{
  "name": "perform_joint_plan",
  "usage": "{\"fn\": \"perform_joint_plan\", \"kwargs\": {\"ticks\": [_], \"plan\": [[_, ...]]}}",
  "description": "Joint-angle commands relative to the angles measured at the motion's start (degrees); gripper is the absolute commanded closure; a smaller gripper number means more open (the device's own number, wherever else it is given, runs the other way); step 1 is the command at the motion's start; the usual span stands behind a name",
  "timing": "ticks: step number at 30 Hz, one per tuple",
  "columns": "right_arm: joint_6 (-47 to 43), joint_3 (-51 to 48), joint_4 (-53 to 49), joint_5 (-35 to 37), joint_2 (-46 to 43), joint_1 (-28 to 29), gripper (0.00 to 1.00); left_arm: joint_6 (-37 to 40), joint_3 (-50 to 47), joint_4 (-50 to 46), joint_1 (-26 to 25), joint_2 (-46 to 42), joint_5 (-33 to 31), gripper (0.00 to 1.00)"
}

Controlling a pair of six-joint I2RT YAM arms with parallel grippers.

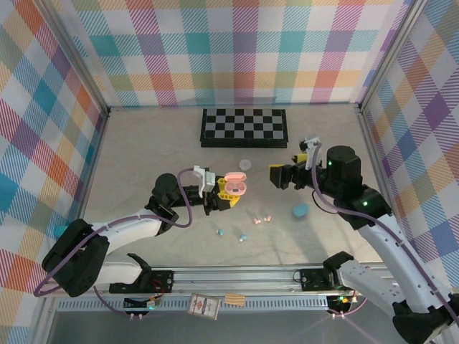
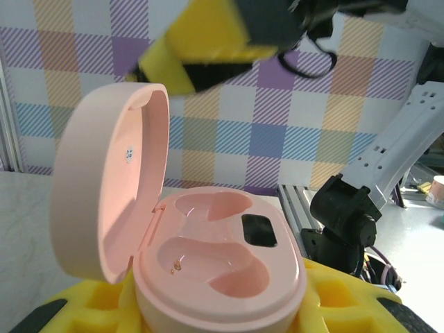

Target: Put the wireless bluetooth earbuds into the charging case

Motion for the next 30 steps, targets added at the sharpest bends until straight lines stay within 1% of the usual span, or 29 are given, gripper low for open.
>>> {"fn": "perform_joint_plan", "kwargs": {"ticks": [1, 3, 5, 8, 11, 13, 15, 19, 21, 23, 25, 28, 30], "plan": [[11.91, -3.3, -3.68, -2.96, 1.75, -2.1, 0.06, 0.73, -0.92, 1.97, 0.8, -1.6, 0.93, 0.7], [11.01, -4.64, -6.27, -2.05, 3.5, -2.07, 0.06, 0.49, -1.26, 1.97, 1.11, -1.98, 1.05, 0.7], [9.92, -6.02, -7.01, -2.57, 4.94, -2.06, 0.07, 0.03, -1.77, 1.97, 1.82, -2.33, 1.09, 0.7], [6.39, -7.92, -6.39, -3.97, 7.1, -1.82, 0.09, -0.56, -2.56, 1.64, 3.96, -2.55, 0.95, 0.7], [2.97, -8.97, -6.47, -1.51, 9.09, -0.12, 0.1, -0.73, -3.26, 2.22, 6.97, -2.34, 0.8, 0.7], [0.67, -8.77, -7.52, 2.27, 10.62, 2.27, 0.12, -0.81, -3.43, 2.61, 8.72, -2.13, 0.61, 0.7], [-1.55, -8.39, -8.86, 7.74, 12.6, 5.94, 0.12, -0.77, -3.7, 3.51, 10.65, -1.96, 0.01, 0.7], [-3.72, -8.08, -9.18, 15.95, 16.51, 13.83, 0.12, -0.94, -3.41, 4.92, 14.29, -0.82, -0.14, 0.7], [-1.64, -7.59, -9.76, 20.35, 19.35, 16.46, 0.15, -2.02, -3.09, 6.37, 16.13, 0.24, 0.51, 0.7], [3.19, -7.44, -10.45, 22.3, 21.56, 16.78, 0.17, -3.55, -3.05, 8.43, 17.81, 1.21, 0.9, 0.7], [9.03, -8.55, -8.75, 21.02, 22.21, 16.66, 0.19, -4.73, -2.96, 10.59, 19.01, 2.08, 1.17, 0.7], [17.07, -13.57, 0.25, 11.26, 20.15, 14.3, 0.23, -5.49, -2.96, 12.63, 19.86, 2.92, 1.2, 0.7], [22.86, -17.87, 7.51, 3.77, 18.72, 11.27, 0.25, -5.67, -2.88, 13.24, 19.95, 3.14, 1.51, 0.7]]}}
